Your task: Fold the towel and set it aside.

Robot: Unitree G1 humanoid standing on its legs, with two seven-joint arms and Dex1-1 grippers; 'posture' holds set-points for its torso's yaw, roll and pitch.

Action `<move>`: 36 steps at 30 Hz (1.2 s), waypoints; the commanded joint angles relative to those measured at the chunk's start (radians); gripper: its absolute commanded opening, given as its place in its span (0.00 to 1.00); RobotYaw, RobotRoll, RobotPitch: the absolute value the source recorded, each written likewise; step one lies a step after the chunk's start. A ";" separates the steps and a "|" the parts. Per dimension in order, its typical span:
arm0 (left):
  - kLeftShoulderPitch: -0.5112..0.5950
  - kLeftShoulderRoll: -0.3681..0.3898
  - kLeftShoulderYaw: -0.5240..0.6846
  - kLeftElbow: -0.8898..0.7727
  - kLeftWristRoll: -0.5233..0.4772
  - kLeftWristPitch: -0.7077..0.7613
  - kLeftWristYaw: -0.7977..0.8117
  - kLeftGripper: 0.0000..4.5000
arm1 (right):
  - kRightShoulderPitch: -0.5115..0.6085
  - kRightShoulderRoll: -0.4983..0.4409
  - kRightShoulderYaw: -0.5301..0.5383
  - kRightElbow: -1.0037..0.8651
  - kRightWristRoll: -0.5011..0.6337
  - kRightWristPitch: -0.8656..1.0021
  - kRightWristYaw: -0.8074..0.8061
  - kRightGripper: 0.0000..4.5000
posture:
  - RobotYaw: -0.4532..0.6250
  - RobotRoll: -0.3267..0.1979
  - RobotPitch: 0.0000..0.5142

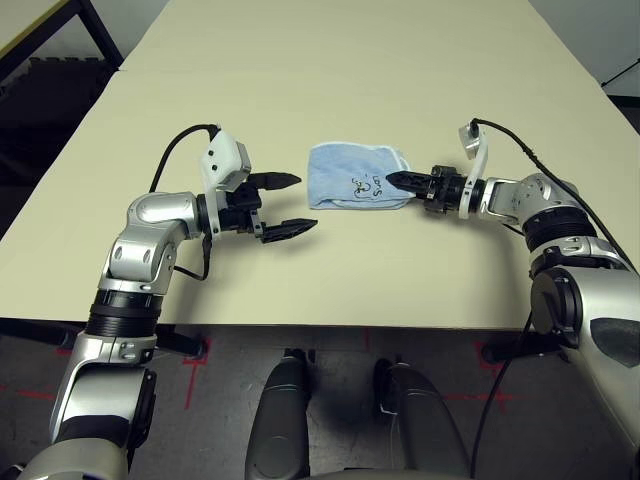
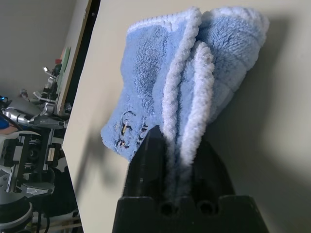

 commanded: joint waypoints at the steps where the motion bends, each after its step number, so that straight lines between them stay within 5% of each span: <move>1: 0.017 0.011 -0.016 -0.017 -0.005 0.005 -0.001 1.00 | 0.013 -0.002 0.000 -0.009 0.005 0.007 0.005 0.01 | 0.49 0.62 0.33; 13: 0.018 0.004 -0.025 -0.014 -0.005 0.015 0.007 1.00 | 0.029 -0.013 -0.119 -0.059 0.090 -0.103 -0.033 0.01 | 0.47 0.62 0.30; 23: 0.021 -0.041 -0.002 -0.005 -0.019 0.035 0.088 1.00 | -0.038 0.062 -0.343 0.008 0.176 -0.656 -0.340 0.01 | 0.44 0.62 0.30; 36: 0.032 -0.021 0.003 -0.019 -0.023 0.040 0.123 1.00 | -0.046 0.091 -0.354 0.139 0.132 -1.025 -0.557 0.01 | 0.47 0.62 0.28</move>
